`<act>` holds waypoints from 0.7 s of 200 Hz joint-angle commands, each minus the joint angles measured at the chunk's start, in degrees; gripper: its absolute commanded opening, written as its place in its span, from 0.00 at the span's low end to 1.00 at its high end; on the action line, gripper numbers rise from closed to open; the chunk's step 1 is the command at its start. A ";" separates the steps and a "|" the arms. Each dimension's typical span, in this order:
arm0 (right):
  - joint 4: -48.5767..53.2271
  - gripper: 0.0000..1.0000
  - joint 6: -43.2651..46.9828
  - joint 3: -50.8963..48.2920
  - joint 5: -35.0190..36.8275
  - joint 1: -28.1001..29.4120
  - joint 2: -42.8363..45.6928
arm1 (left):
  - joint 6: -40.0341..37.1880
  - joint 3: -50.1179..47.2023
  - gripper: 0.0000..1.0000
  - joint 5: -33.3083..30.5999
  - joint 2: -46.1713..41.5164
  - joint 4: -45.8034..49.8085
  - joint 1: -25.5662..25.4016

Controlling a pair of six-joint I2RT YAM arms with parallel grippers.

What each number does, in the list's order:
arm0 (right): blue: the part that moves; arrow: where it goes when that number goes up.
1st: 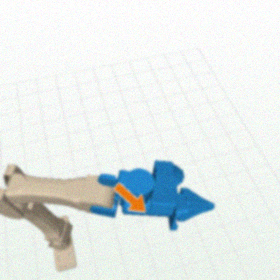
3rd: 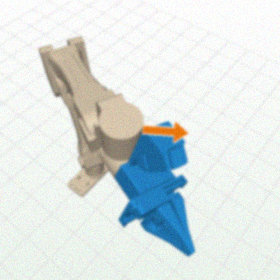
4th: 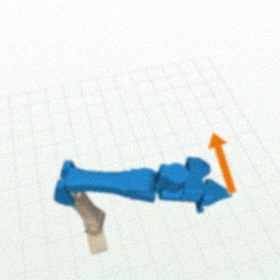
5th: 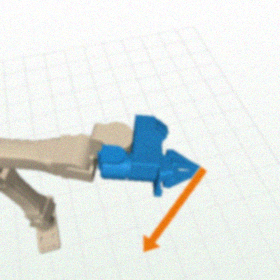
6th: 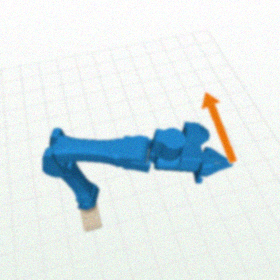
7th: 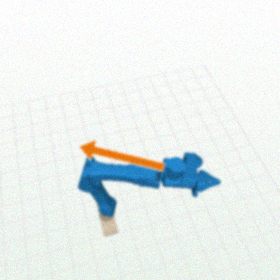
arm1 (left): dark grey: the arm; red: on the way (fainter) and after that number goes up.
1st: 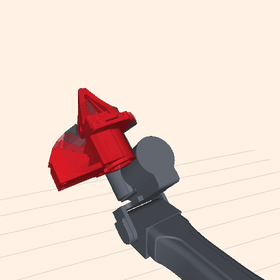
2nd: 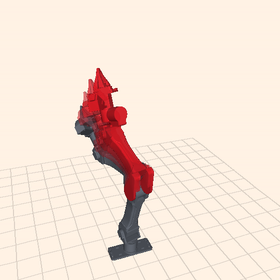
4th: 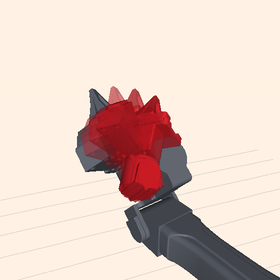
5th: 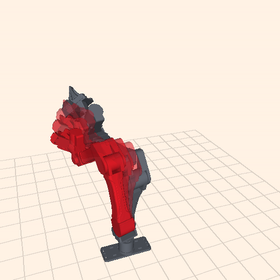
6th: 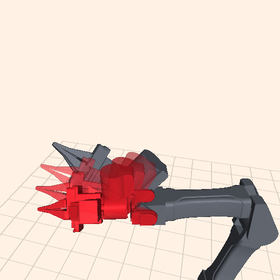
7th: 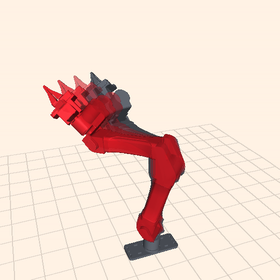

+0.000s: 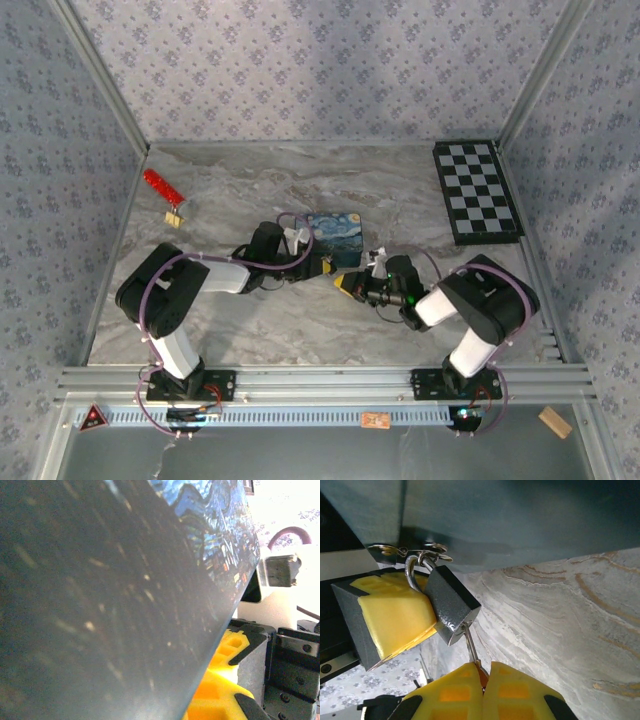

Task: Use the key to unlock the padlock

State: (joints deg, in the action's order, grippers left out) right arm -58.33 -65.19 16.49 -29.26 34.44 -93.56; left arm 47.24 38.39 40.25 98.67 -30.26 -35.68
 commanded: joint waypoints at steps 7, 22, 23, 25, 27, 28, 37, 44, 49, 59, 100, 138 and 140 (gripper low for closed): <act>1.20 0.00 10.93 6.06 5.57 1.12 7.28 | 0.30 -0.83 0.00 10.13 -0.67 3.23 -4.17; 3.66 0.00 14.36 5.87 6.49 0.96 10.24 | 0.40 -0.65 0.00 10.26 -0.93 3.60 -4.31; 3.97 0.00 14.55 5.94 6.54 0.97 10.46 | 0.40 -0.63 0.00 10.23 -0.94 3.66 -4.31; 4.68 0.00 15.07 5.99 6.67 0.86 11.10 | 0.39 -0.56 0.00 10.25 -0.94 3.70 -4.29; 4.79 0.00 15.12 6.04 6.71 0.84 11.24 | 0.39 -0.52 0.00 10.28 -0.94 3.78 -4.30; 5.21 0.00 15.52 6.04 6.75 0.68 11.54 | 0.44 -0.52 0.00 10.28 -0.94 3.79 -4.35; 5.67 0.00 15.98 6.09 6.51 0.47 12.52 | 0.51 -0.35 0.00 10.38 -1.03 3.79 -4.44; 5.15 0.00 15.82 6.17 6.05 0.24 12.78 | 0.72 -0.21 0.00 10.55 -1.09 3.75 -4.60; 4.64 0.00 15.47 6.22 5.76 0.12 12.87 | 0.67 -0.08 0.00 10.63 -1.11 3.76 -4.73; 4.57 0.00 14.74 6.70 5.44 0.01 12.72 | 0.70 0.35 0.00 10.81 -1.20 4.13 -5.14; -4.71 0.00 4.50 6.61 2.11 -3.00 9.49 | 0.04 1.01 0.00 11.15 -1.72 4.56 -6.33; -9.78 0.00 -1.87 7.83 -0.68 -3.95 7.63 | -0.01 0.46 0.00 11.72 -1.82 2.73 -6.33; -9.90 0.00 -2.05 7.85 -0.77 -3.94 7.54 | -0.02 0.46 0.00 11.77 -1.82 2.68 -6.33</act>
State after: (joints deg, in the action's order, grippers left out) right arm -50.46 -61.98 17.45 -31.55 31.44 -86.08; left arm 48.93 39.70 39.66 97.17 -31.55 -36.77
